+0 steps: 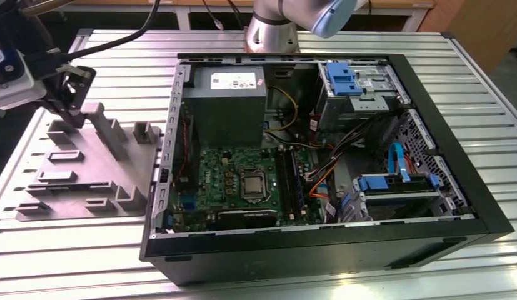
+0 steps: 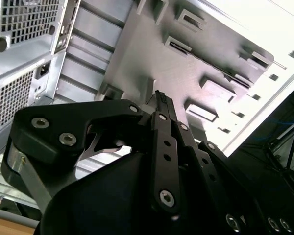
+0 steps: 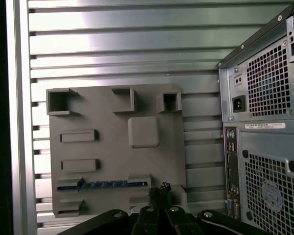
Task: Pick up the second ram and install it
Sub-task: 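Reach for the second ram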
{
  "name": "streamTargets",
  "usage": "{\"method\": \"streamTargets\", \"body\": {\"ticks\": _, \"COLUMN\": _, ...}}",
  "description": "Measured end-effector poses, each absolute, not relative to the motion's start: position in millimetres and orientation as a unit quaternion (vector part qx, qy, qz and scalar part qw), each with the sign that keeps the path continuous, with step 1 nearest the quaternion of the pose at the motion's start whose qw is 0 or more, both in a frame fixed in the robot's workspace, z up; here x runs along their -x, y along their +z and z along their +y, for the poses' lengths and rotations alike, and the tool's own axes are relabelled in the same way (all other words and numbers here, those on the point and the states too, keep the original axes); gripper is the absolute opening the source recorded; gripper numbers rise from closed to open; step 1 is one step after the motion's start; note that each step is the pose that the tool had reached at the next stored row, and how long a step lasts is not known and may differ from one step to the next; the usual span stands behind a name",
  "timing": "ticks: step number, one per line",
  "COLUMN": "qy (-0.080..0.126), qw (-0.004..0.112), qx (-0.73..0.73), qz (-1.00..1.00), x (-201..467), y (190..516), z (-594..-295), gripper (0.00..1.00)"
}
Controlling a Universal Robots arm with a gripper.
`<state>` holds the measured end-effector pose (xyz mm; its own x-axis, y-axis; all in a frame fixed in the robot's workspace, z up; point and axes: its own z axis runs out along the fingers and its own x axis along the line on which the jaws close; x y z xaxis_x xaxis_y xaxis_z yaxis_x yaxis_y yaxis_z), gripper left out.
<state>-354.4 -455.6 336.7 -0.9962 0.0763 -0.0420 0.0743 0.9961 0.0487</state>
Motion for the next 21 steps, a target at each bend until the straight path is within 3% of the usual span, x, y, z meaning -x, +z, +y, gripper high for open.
{"method": "streamTargets", "body": {"ticks": 21, "qy": 0.024, "qw": 0.022, "qx": -0.038, "qz": 0.999, "x": 380, "y": 320, "z": -461, "gripper": 0.1}}
